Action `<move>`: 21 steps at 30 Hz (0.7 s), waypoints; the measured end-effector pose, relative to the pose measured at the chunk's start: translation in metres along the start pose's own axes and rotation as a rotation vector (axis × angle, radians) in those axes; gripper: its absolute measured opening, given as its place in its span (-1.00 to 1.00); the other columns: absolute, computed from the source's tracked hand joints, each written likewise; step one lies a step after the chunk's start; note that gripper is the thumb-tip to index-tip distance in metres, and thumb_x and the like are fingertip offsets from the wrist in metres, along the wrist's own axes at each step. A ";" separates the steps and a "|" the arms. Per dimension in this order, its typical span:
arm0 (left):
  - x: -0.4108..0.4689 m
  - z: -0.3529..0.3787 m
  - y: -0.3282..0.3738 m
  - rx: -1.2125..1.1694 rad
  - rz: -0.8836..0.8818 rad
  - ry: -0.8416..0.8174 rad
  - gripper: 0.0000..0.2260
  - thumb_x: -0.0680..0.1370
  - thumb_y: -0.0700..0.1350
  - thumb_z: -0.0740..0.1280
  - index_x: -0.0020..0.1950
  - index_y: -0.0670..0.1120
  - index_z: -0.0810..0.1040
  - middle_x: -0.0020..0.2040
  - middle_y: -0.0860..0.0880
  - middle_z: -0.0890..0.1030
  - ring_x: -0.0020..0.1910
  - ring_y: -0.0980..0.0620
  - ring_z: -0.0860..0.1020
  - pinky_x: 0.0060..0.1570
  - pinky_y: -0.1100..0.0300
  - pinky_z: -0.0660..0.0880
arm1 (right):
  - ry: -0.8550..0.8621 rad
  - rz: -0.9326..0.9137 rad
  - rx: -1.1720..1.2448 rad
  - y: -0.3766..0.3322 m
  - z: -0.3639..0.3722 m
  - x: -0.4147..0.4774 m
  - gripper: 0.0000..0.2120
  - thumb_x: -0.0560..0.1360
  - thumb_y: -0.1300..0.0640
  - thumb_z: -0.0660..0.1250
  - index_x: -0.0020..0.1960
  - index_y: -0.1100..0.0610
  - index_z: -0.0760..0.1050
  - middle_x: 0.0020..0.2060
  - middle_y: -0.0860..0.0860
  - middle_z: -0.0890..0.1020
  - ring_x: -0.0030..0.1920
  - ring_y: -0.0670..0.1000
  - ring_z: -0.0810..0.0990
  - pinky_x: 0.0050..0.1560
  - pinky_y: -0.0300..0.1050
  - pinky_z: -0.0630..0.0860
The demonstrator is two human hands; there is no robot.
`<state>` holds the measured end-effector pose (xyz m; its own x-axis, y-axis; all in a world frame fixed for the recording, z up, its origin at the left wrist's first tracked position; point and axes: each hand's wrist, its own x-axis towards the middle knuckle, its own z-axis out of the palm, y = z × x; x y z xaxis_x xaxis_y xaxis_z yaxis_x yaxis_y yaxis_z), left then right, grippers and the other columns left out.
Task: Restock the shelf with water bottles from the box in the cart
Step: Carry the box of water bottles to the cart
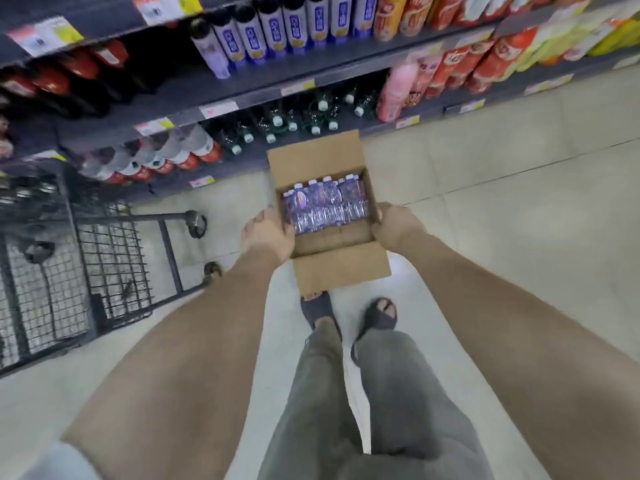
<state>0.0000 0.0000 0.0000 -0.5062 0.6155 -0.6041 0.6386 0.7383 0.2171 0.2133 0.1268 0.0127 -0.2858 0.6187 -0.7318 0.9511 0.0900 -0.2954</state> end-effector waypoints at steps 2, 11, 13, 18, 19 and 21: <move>0.028 0.017 0.003 -0.067 -0.109 0.004 -0.48 0.67 -0.02 0.22 0.56 -0.24 0.25 0.45 -0.31 0.47 0.43 -0.32 0.44 0.41 -0.07 0.33 | -0.007 0.035 -0.027 0.010 0.002 0.032 -0.53 0.59 0.13 0.25 0.49 0.11 0.38 0.26 0.21 0.61 0.28 0.23 0.56 0.19 0.00 0.51; 0.155 0.140 -0.002 0.012 -0.232 -0.060 -0.46 0.66 -0.05 0.20 0.62 -0.18 0.21 0.52 -0.25 0.41 0.47 -0.28 0.40 0.44 -0.07 0.32 | -0.080 0.126 0.073 0.073 0.052 0.211 -0.49 0.62 -0.01 0.24 0.54 0.09 0.32 0.33 0.17 0.57 0.31 0.22 0.54 0.13 -0.07 0.44; 0.188 0.171 -0.011 0.064 -0.215 -0.064 -0.48 0.65 -0.05 0.22 0.58 -0.16 0.25 0.50 -0.22 0.43 0.47 -0.26 0.40 0.44 -0.08 0.31 | -0.091 0.134 0.110 0.088 0.072 0.253 -0.45 0.60 -0.01 0.28 0.54 0.11 0.30 0.31 0.14 0.57 0.31 0.20 0.53 0.08 -0.10 0.41; 0.273 0.243 -0.043 0.106 -0.218 -0.017 -0.50 0.63 -0.07 0.24 0.56 -0.13 0.27 0.45 -0.20 0.45 0.42 -0.28 0.43 0.40 -0.15 0.35 | -0.057 0.148 0.049 0.130 0.128 0.353 -0.47 0.61 0.11 0.21 0.56 0.12 0.23 0.33 0.18 0.57 0.33 0.24 0.52 0.19 0.00 0.48; 0.288 0.255 -0.048 0.069 -0.238 0.010 -0.51 0.64 -0.07 0.24 0.56 -0.14 0.26 0.45 -0.22 0.45 0.41 -0.30 0.43 0.38 -0.16 0.35 | -0.042 0.156 0.048 0.137 0.138 0.371 -0.44 0.61 0.12 0.21 0.59 0.11 0.19 0.38 0.18 0.54 0.36 0.25 0.50 0.26 0.03 0.49; 0.315 0.273 -0.057 -0.083 -0.293 0.087 -0.49 0.67 -0.05 0.21 0.61 -0.13 0.21 0.47 -0.24 0.43 0.41 -0.32 0.43 0.36 -0.18 0.36 | -0.003 0.162 0.068 0.147 0.154 0.400 -0.41 0.63 0.09 0.20 0.63 0.03 0.15 0.42 0.15 0.52 0.37 0.23 0.51 0.31 0.06 0.51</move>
<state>-0.0375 0.0759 -0.4120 -0.7117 0.3920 -0.5830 0.4104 0.9055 0.1078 0.2207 0.2680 -0.4180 -0.1295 0.6184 -0.7751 0.9747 -0.0643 -0.2141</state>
